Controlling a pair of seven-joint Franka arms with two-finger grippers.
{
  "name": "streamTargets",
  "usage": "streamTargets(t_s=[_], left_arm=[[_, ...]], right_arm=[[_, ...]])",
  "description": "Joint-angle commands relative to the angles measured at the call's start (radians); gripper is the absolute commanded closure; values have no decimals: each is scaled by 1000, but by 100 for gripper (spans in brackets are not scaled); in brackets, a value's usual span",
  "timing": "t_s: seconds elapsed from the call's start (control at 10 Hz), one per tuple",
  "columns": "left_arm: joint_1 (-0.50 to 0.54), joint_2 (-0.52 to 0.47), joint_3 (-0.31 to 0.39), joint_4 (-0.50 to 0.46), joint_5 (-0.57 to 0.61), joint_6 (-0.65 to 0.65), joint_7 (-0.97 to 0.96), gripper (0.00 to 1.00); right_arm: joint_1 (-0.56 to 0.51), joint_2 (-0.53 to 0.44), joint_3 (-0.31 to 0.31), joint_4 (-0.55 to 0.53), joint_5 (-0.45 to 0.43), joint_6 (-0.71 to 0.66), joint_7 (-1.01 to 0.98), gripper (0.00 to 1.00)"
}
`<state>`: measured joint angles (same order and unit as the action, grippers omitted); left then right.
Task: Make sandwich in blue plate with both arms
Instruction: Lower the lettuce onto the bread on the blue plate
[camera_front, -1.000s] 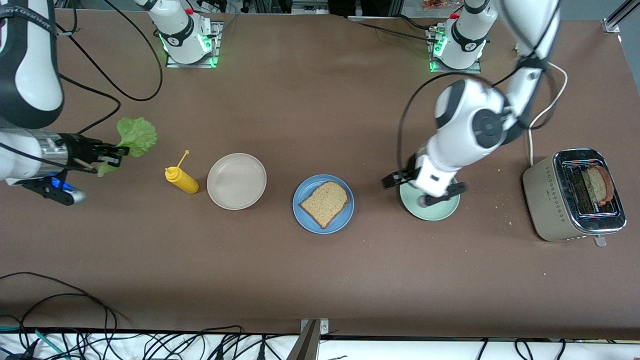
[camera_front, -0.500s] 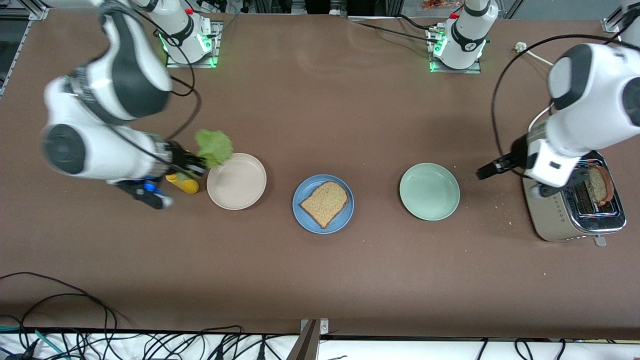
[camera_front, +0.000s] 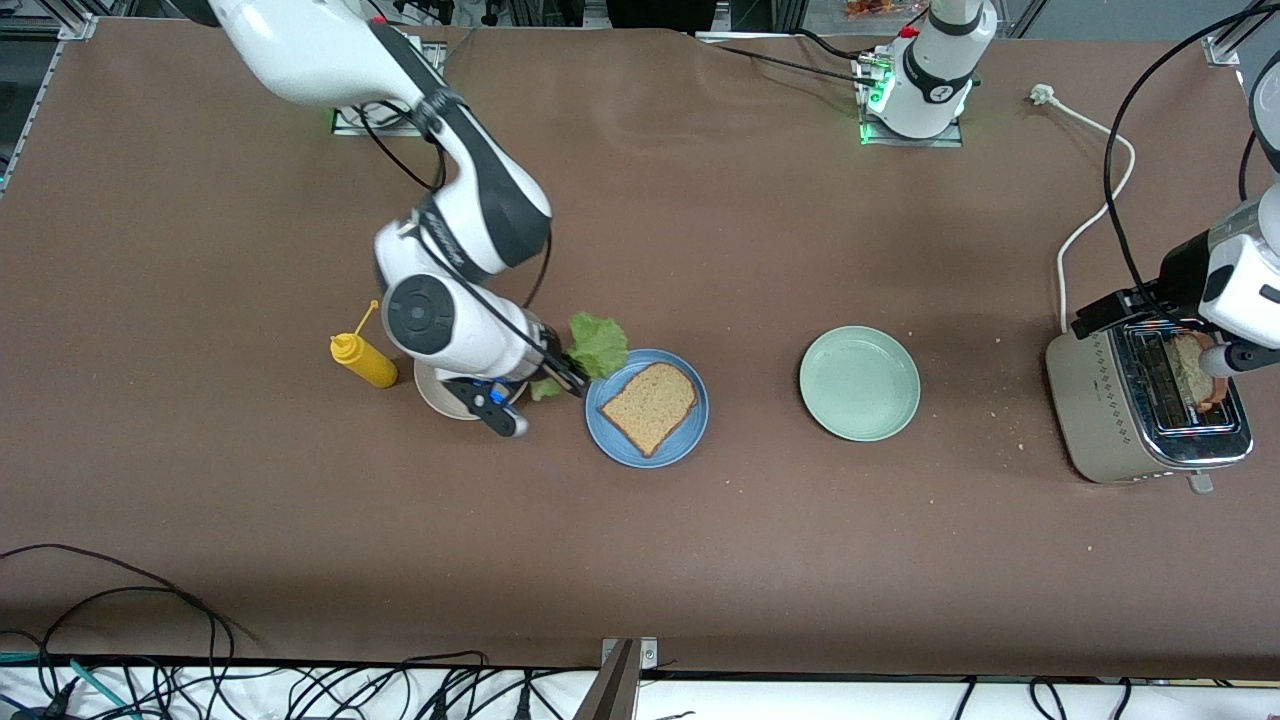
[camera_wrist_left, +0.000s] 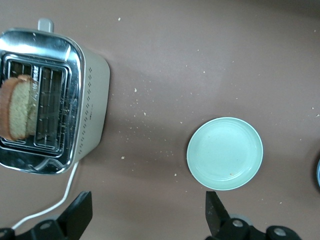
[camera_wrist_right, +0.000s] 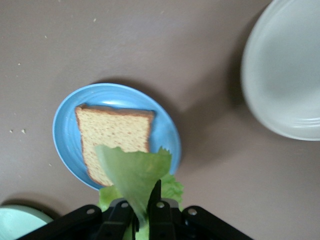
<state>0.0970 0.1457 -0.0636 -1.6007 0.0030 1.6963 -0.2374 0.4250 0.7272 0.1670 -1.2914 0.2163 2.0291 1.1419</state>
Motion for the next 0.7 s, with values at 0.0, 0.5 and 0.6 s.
streamTargets(t_s=[0.0, 0.5, 0.6], left_arm=[[13, 5, -7, 28, 37, -26, 96, 0], [18, 11, -7, 73, 37, -29, 135, 0], [21, 11, -7, 73, 37, -29, 136, 0]], right_arm=[[41, 128, 2, 29, 44, 265, 58, 100], [63, 184, 19, 23, 20, 428, 12, 0], [67, 179, 20, 20, -36, 398, -10, 0]])
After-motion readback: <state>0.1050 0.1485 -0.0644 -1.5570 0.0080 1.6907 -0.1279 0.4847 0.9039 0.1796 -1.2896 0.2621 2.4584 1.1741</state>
